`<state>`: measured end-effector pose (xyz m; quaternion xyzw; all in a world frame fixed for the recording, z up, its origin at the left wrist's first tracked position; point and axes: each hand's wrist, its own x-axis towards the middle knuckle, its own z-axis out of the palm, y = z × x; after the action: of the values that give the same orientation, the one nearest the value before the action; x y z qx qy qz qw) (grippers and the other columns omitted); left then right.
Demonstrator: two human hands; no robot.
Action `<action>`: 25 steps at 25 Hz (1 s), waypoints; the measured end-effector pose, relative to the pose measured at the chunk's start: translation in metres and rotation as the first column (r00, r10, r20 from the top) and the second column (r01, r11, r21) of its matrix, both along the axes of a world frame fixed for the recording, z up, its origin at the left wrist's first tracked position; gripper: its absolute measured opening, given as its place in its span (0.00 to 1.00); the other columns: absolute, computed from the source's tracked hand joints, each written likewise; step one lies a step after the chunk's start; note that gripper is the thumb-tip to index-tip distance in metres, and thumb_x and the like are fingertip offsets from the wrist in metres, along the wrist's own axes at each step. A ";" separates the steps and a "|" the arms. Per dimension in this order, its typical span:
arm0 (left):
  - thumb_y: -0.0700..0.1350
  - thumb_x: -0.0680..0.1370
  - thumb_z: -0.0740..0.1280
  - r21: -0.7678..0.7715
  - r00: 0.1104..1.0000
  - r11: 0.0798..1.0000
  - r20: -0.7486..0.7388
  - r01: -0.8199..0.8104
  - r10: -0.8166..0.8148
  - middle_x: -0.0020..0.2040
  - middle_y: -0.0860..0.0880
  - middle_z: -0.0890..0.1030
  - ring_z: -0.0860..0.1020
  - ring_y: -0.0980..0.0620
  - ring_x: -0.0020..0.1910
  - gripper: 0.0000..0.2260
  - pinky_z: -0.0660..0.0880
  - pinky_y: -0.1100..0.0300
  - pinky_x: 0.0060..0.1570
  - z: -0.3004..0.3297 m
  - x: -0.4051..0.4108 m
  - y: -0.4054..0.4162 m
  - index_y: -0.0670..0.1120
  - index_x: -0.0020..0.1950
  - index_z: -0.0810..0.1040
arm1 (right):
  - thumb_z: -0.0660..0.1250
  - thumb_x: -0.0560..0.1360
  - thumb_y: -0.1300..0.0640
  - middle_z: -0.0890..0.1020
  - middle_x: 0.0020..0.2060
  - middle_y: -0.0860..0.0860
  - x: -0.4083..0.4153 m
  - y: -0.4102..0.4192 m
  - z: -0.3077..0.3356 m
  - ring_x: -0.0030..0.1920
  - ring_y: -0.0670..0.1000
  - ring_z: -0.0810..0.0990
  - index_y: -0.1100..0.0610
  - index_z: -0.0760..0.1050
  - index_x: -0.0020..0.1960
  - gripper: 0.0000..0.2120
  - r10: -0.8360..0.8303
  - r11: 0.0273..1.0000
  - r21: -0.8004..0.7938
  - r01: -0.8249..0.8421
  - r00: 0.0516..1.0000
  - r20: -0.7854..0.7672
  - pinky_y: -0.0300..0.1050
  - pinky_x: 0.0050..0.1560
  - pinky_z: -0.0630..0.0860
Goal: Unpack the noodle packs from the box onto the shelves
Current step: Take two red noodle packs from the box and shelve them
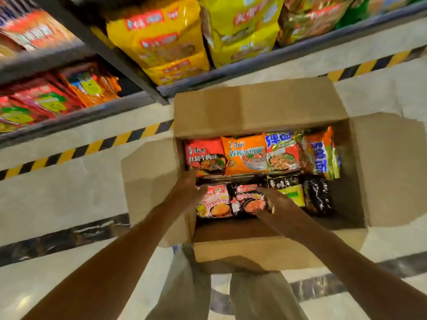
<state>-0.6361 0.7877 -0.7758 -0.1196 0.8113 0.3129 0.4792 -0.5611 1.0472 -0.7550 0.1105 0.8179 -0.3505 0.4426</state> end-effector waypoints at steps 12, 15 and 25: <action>0.60 0.62 0.75 -0.248 0.694 0.672 -0.004 -0.698 0.720 0.66 0.44 0.73 0.73 0.40 0.64 0.43 0.72 0.42 0.63 -0.160 -0.006 0.032 0.45 0.71 0.64 | 0.66 0.80 0.48 0.66 0.76 0.46 0.003 -0.012 -0.138 0.76 0.48 0.63 0.49 0.61 0.78 0.30 0.000 0.998 -0.060 0.001 1.000 0.018 0.41 0.71 0.60; 0.69 0.51 0.75 -0.195 0.629 0.629 0.068 -0.753 0.774 0.61 0.49 0.79 0.77 0.43 0.60 0.42 0.74 0.44 0.61 -0.176 0.001 0.029 0.52 0.62 0.75 | 0.66 0.80 0.46 0.66 0.76 0.47 0.004 -0.016 -0.150 0.76 0.49 0.63 0.48 0.61 0.78 0.30 -0.020 0.999 -0.050 0.021 0.999 0.034 0.48 0.74 0.63; 0.47 0.69 0.79 -0.005 0.469 0.469 0.041 -0.883 0.882 0.52 0.47 0.80 0.82 0.49 0.48 0.26 0.78 0.58 0.42 -0.149 -0.018 0.036 0.46 0.61 0.70 | 0.65 0.80 0.46 0.65 0.77 0.46 0.004 -0.042 -0.153 0.76 0.49 0.63 0.48 0.59 0.79 0.30 -0.053 0.994 -0.084 0.063 0.992 0.113 0.42 0.70 0.62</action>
<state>-0.6544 0.8241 -0.9243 -0.5222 0.6219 0.5195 0.2659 -0.5574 1.0053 -0.9081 0.1339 0.7726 -0.3920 0.4811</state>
